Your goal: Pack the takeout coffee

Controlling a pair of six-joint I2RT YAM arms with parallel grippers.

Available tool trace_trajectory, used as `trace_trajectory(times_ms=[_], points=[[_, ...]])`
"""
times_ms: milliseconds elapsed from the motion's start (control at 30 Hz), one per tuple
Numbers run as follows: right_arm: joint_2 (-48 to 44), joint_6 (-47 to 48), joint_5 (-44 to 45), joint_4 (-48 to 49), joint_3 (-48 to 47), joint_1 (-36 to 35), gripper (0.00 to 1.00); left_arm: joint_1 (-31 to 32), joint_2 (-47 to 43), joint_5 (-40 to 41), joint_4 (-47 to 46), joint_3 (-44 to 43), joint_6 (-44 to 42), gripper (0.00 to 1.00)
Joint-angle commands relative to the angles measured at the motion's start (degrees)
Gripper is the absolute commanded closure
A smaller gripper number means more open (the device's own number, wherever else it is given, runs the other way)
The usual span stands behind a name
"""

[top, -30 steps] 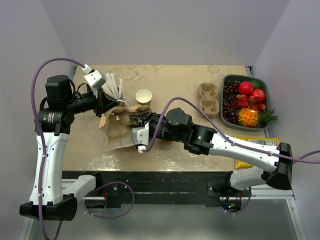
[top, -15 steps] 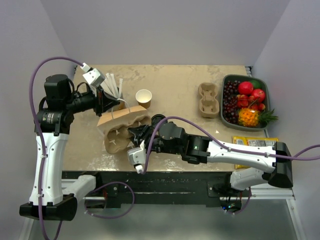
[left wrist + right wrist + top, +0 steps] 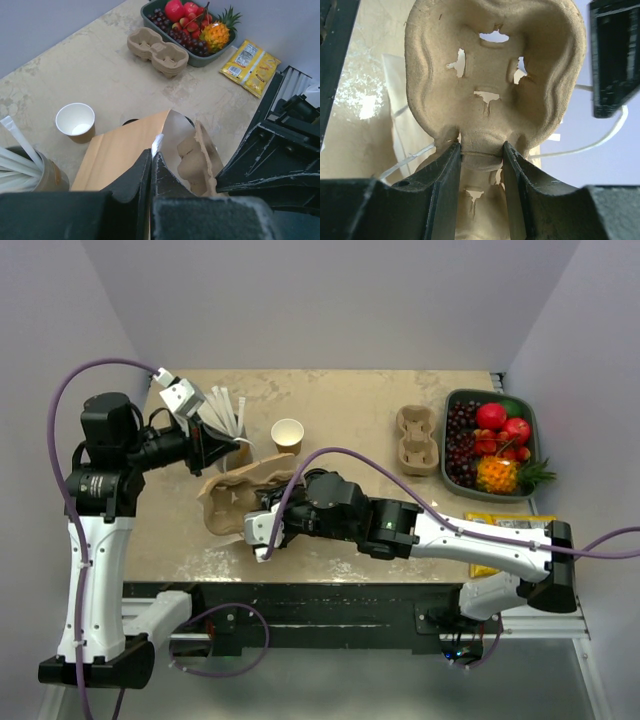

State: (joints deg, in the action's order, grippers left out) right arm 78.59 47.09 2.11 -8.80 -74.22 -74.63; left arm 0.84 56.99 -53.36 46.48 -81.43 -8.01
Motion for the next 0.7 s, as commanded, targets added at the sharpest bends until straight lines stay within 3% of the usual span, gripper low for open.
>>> trace_trajectory(times_ms=[0,400,667], points=[[2.00,-0.69,1.76,-3.94,-3.47,-0.34,0.92,0.13,-1.01,-2.71,-3.59,-0.40,3.26,1.00],[2.89,8.89,3.60,-6.41,-3.13,-0.34,0.97,0.13,-2.67,-2.97,-2.71,2.68,1.86,1.00],[-0.36,15.83,-5.08,-5.00,-0.93,-0.34,0.96,0.13,-2.85,-3.06,-2.80,4.44,1.33,1.00]])
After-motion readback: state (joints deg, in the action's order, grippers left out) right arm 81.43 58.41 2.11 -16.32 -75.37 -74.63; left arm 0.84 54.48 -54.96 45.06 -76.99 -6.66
